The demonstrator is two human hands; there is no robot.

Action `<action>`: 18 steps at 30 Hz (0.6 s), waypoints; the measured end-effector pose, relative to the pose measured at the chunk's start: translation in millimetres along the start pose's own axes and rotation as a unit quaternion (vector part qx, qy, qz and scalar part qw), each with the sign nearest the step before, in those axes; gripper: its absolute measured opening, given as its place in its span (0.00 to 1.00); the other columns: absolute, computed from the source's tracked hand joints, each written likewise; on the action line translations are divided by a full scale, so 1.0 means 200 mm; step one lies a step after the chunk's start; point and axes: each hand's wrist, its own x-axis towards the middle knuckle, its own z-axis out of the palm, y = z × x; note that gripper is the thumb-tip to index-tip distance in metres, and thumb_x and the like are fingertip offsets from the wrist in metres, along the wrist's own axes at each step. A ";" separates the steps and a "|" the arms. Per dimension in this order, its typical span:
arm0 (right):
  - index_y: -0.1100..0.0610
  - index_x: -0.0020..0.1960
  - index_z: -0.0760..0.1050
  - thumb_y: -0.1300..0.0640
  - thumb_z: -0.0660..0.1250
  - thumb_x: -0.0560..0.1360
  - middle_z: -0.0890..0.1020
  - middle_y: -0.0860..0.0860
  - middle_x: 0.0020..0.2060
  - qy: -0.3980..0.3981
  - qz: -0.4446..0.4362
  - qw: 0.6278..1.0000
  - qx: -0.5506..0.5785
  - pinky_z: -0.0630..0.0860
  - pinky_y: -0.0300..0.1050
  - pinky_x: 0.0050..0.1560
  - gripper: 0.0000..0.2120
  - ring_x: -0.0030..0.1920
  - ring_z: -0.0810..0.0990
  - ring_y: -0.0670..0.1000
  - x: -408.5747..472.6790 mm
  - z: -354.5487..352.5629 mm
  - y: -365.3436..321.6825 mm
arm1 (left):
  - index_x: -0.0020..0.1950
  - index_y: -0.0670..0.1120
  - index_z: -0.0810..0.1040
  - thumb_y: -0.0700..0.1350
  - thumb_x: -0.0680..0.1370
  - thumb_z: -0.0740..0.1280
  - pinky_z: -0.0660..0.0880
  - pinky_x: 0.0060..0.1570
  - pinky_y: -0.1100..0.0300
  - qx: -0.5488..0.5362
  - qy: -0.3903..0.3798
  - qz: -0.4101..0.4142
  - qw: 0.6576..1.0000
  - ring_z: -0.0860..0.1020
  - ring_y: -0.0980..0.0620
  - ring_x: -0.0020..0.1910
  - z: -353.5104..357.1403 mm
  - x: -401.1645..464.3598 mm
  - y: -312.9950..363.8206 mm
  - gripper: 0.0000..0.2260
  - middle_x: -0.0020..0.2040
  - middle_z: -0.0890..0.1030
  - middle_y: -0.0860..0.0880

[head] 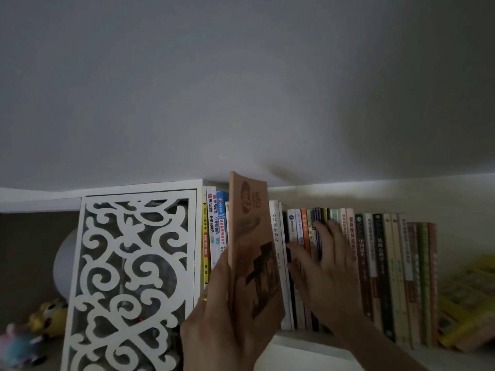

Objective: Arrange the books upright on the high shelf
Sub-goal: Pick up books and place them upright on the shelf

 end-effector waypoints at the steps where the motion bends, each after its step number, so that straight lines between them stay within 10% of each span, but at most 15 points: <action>1: 0.47 0.64 0.78 0.41 0.68 0.77 0.65 0.62 0.76 -0.002 -0.016 1.000 -0.009 0.57 0.69 0.75 0.18 0.78 0.57 0.68 0.02 -0.01 0.02 | 0.70 0.52 0.77 0.64 0.83 0.51 0.78 0.32 0.67 -0.021 -0.017 -0.004 1.000 0.81 0.60 0.32 0.01 0.02 0.02 0.26 0.41 0.85 0.57; 10: 0.47 0.64 0.76 0.38 0.57 0.79 0.69 0.62 0.74 -0.053 -0.066 0.992 -0.095 0.55 0.71 0.75 0.20 0.76 0.62 0.69 0.03 -0.08 0.17 | 0.70 0.57 0.74 0.54 0.81 0.59 0.74 0.37 0.77 -0.007 -0.071 0.017 0.997 0.79 0.63 0.36 0.05 0.05 0.07 0.17 0.37 0.81 0.59; 18: 0.50 0.65 0.78 0.45 0.73 0.72 0.70 0.63 0.72 -0.079 -0.016 0.995 -0.065 0.60 0.72 0.73 0.23 0.75 0.64 0.69 0.04 -0.19 0.09 | 0.59 0.51 0.75 0.44 0.83 0.63 0.71 0.35 0.77 0.038 -0.194 -0.004 0.980 0.74 0.69 0.33 0.16 0.17 0.12 0.06 0.38 0.73 0.62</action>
